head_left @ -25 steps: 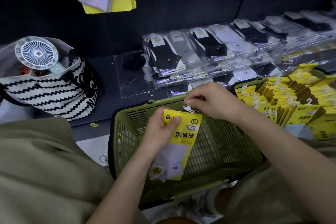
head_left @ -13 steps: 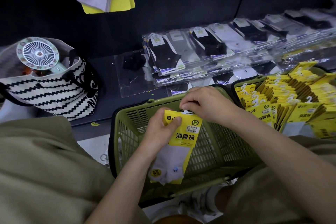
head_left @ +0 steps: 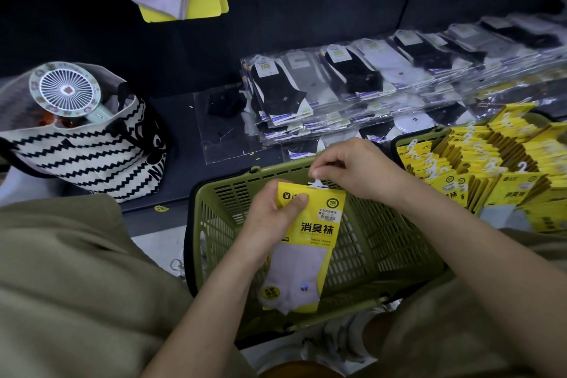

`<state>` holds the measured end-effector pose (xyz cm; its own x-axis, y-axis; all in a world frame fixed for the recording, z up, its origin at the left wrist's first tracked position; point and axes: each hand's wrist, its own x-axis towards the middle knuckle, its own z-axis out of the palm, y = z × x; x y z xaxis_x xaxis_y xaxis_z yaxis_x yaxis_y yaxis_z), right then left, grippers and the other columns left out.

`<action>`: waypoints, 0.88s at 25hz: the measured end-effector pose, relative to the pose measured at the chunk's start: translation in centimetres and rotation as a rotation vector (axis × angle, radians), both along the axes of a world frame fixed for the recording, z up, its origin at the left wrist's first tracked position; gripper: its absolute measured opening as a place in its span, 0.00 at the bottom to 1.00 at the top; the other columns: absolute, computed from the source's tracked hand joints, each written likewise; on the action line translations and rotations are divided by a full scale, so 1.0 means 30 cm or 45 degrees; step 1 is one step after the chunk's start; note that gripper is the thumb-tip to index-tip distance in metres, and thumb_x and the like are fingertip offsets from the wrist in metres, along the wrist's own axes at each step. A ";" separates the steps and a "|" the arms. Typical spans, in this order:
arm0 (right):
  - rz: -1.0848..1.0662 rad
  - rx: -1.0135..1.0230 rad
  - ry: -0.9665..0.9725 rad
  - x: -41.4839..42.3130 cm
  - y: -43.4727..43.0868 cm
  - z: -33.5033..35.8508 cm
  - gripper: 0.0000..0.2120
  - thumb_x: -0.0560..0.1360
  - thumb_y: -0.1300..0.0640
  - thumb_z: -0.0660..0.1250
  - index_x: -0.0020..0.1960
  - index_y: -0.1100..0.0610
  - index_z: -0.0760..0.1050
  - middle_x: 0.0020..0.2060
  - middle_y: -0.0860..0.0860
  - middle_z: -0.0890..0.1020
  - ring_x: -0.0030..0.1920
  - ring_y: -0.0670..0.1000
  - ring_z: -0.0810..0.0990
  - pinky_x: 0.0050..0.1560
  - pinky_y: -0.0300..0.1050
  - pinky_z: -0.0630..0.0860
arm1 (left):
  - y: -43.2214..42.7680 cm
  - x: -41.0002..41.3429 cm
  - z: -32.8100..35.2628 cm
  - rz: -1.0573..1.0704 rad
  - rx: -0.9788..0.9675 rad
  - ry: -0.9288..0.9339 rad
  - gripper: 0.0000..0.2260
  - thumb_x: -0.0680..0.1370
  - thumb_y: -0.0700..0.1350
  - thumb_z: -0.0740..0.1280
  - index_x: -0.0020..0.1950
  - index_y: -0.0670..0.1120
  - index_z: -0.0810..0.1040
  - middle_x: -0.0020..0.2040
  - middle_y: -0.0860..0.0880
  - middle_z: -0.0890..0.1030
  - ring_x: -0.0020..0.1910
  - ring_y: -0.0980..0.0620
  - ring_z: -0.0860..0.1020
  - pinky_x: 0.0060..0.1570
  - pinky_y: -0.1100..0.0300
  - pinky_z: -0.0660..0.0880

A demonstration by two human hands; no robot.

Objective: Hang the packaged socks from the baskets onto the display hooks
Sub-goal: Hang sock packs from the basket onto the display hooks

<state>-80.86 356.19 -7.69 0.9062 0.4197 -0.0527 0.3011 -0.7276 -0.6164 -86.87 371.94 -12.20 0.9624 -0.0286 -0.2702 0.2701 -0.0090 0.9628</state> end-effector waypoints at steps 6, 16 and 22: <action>-0.061 0.128 0.127 0.007 0.009 -0.017 0.06 0.74 0.59 0.69 0.49 0.57 0.83 0.35 0.48 0.83 0.32 0.38 0.78 0.37 0.23 0.70 | 0.003 0.001 -0.004 0.027 -0.011 -0.001 0.06 0.76 0.38 0.67 0.44 0.48 0.74 0.37 0.52 0.80 0.31 0.61 0.79 0.31 0.67 0.76; -0.056 0.504 0.457 0.008 -0.003 0.005 0.08 0.73 0.69 0.67 0.49 0.59 0.79 0.34 0.52 0.81 0.30 0.40 0.80 0.40 0.32 0.79 | 0.016 0.004 -0.006 0.052 -0.004 -0.001 0.06 0.76 0.39 0.68 0.44 0.50 0.74 0.37 0.53 0.80 0.31 0.63 0.79 0.32 0.67 0.77; -0.073 0.387 0.285 0.001 0.004 0.012 0.08 0.72 0.62 0.70 0.37 0.52 0.79 0.28 0.45 0.80 0.27 0.40 0.78 0.36 0.34 0.77 | 0.017 0.002 -0.004 0.037 0.004 -0.014 0.05 0.76 0.40 0.67 0.45 0.49 0.74 0.38 0.52 0.80 0.33 0.62 0.79 0.34 0.66 0.77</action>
<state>-80.84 356.30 -7.32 0.9088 0.3954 -0.1332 0.0982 -0.5131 -0.8527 -86.80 372.43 -12.30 0.9658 0.0003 -0.2594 0.2594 -0.0046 0.9658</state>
